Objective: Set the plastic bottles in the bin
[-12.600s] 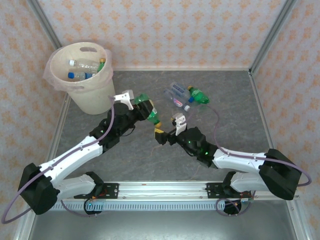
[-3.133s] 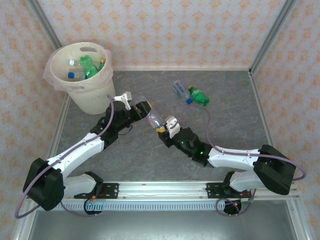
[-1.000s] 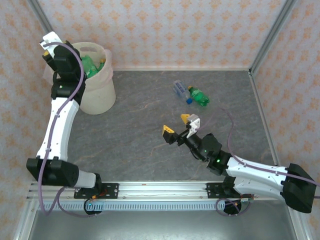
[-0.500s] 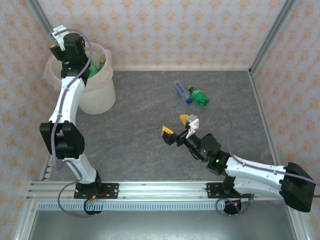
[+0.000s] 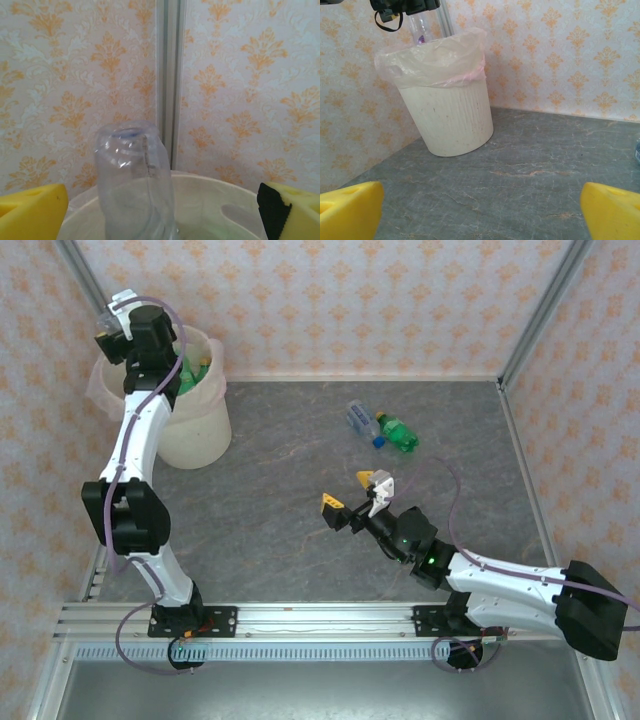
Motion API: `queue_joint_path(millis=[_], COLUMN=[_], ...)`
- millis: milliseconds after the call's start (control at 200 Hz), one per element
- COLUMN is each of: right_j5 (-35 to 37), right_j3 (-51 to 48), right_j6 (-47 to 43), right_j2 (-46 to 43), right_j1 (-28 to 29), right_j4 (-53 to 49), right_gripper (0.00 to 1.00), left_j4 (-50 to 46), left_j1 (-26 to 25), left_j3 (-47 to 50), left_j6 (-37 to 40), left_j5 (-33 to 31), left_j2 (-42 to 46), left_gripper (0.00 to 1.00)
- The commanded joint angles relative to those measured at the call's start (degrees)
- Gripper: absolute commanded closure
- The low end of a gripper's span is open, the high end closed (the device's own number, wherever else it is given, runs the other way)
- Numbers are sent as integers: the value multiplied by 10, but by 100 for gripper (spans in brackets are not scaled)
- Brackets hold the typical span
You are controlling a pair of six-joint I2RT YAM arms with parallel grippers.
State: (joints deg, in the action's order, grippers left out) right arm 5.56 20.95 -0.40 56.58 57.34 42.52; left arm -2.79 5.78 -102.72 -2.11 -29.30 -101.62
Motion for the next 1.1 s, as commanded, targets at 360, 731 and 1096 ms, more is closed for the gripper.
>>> queue_joint_path(millis=[360,731,1096], right_j5=[-6,3,14], right_j3=[-3,0,15], right_j6=[10,8,6], right_j2=[-5,14,69], right_j1=[1,1,1], right_j4=[15,19,31], right_gripper=[0,0,0], left_j4=[-17,4,16], left_j1=[43,95,108], left_j3=[8,-36,-73], left_j6=[-57,-109,-119], left_j5=[114,257,352], left_j2=[33,-38,-114], left_gripper=[1,1,1])
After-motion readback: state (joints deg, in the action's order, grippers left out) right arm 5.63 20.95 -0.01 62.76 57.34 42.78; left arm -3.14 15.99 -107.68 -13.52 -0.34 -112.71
